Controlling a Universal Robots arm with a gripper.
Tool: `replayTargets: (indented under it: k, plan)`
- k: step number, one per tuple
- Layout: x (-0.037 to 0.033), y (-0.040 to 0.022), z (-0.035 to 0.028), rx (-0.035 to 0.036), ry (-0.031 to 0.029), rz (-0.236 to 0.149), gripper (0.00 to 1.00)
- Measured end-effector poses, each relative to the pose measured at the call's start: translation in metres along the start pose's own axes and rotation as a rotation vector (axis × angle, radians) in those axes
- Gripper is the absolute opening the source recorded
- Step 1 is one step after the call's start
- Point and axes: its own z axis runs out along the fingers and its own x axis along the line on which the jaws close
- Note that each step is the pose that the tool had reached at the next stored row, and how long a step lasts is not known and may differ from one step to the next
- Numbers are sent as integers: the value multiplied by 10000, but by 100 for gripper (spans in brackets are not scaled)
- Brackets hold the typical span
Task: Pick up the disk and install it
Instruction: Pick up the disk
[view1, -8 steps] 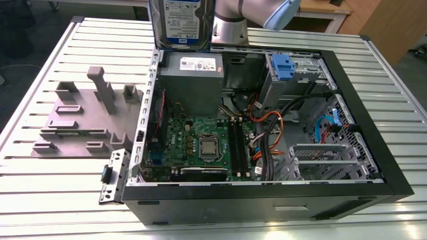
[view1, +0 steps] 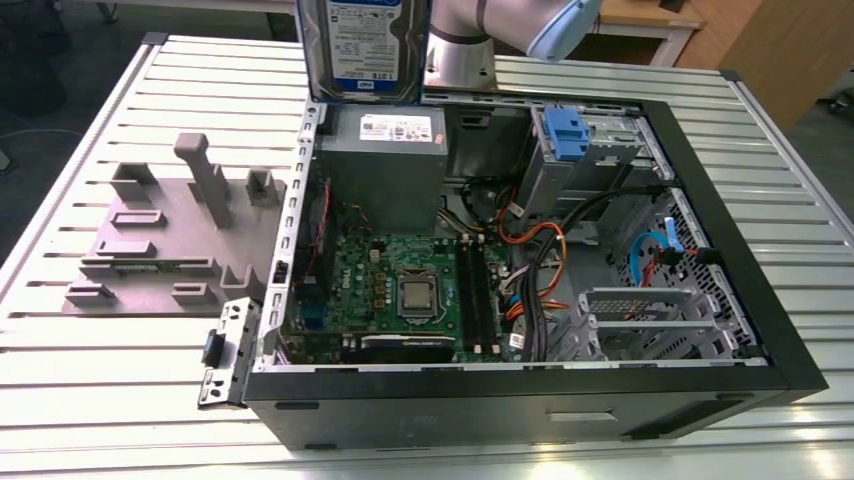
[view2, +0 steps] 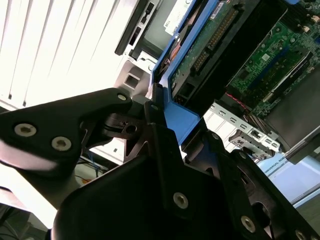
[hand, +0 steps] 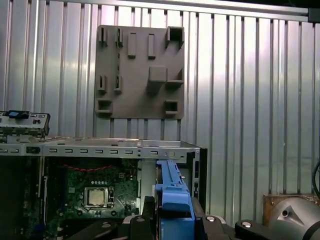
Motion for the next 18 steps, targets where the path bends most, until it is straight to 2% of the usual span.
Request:
replayTargets:
  k: [9, 10, 14, 18]
  plan:
    - [0, 0, 0, -1, 120, 3, 37]
    - [-1, -3, -1, -5, 226, 5, 37]
    - [1, -109, -3, -4, 226, 5, 37]
    - [2, -125, -2, -2, 225, 6, 37]
